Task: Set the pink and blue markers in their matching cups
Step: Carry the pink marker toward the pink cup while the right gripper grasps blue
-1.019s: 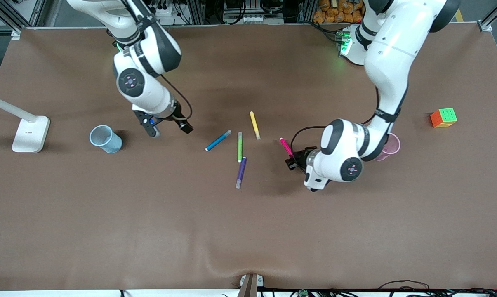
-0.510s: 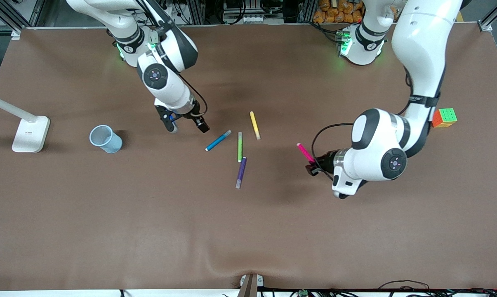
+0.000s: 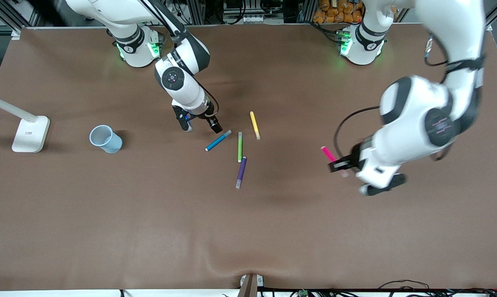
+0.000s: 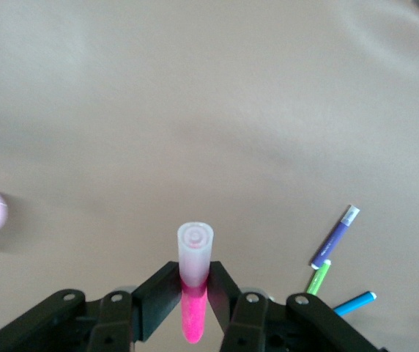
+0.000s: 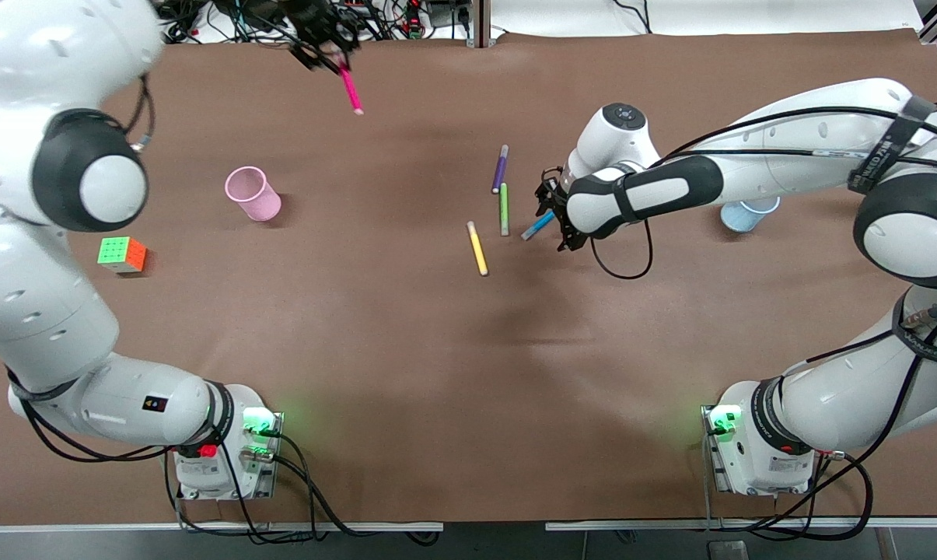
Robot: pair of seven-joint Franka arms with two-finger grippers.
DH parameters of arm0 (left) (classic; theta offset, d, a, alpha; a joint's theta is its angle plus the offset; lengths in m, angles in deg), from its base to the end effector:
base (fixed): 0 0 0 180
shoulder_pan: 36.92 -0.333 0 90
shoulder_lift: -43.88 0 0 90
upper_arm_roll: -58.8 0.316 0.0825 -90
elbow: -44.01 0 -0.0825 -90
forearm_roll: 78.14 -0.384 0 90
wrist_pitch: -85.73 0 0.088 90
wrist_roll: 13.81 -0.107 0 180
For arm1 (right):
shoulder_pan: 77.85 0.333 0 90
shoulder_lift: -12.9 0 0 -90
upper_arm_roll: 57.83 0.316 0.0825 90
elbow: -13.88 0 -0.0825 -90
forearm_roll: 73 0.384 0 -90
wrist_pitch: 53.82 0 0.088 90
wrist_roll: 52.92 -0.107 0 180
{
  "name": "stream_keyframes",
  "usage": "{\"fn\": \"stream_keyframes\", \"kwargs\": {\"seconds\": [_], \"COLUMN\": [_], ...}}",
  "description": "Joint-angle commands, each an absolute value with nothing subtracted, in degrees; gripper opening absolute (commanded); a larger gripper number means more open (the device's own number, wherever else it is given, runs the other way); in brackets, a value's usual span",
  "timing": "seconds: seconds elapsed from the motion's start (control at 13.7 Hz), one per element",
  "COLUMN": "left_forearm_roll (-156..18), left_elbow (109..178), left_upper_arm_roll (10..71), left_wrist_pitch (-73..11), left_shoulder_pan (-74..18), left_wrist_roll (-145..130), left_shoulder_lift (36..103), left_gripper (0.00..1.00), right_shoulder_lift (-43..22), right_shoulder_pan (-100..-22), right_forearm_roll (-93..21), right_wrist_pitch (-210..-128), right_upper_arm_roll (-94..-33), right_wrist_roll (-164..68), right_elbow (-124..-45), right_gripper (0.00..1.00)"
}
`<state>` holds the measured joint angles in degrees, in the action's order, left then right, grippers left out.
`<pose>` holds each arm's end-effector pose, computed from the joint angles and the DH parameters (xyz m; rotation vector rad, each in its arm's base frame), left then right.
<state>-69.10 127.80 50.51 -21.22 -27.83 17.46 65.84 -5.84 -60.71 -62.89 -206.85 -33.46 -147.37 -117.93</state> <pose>0.6465 -0.1999 0.4691 2.9105 0.4366 -0.0920 0.4021 0.3540 0.2235 -2.5467 1.5679 0.2675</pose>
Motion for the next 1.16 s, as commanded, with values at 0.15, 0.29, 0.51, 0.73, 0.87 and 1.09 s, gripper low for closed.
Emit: {"fn": "stream_keyframes", "kwargs": {"seconds": [0.15, 0.29, 0.51, 0.73, 0.87, 1.09], "left_forearm_roll": [-73.20, -73.48, -77.58, -80.24, -80.33, -80.86], "left_elbow": [129.08, 129.26, 131.88, 138.80, 148.02, 158.76], "left_upper_arm_roll": [50.63, 50.71, 50.54, 50.19, 50.01, 49.84], "left_wrist_pitch": [-15.10, -11.32, -10.42, -12.25, -20.14, -30.33], "left_shoulder_pan": [-30.14, -31.64, -33.75, -35.85, -36.13, -37.71], "left_wrist_roll": [11.97, 6.43, 3.86, 3.86, 3.77, 3.33], "left_shoulder_lift": [59.01, 57.51, 54.27, 48.04, 42.77, 37.56], "left_gripper": [0.00, 0.00, 0.00, 0.00, 0.00, 0.00], "right_shoulder_lift": [-12.21, -13.55, -15.48, -17.07, -17.50, -18.56], "right_shoulder_pan": [-59.49, -59.31, -59.31, -59.22, -59.22, -58.70], "right_forearm_roll": [-62.10, -62.37, -62.72, -62.72, -62.81, -62.81], "right_wrist_pitch": [-212.11, -212.02, -212.46, -212.64, -212.90, -214.57], "right_upper_arm_roll": [-33.49, -33.57, -33.66, -33.66, -33.66, -33.66], "right_wrist_roll": [-152.47, -153.99, -154.08, -154.26, -154.26, -154.26], "right_elbow": [-114.28, -112.60, -111.29, -110.22, -110.13, -110.05], "right_gripper": [0.99, 0.88, 0.75, 0.71, 0.62, 0.46]}}
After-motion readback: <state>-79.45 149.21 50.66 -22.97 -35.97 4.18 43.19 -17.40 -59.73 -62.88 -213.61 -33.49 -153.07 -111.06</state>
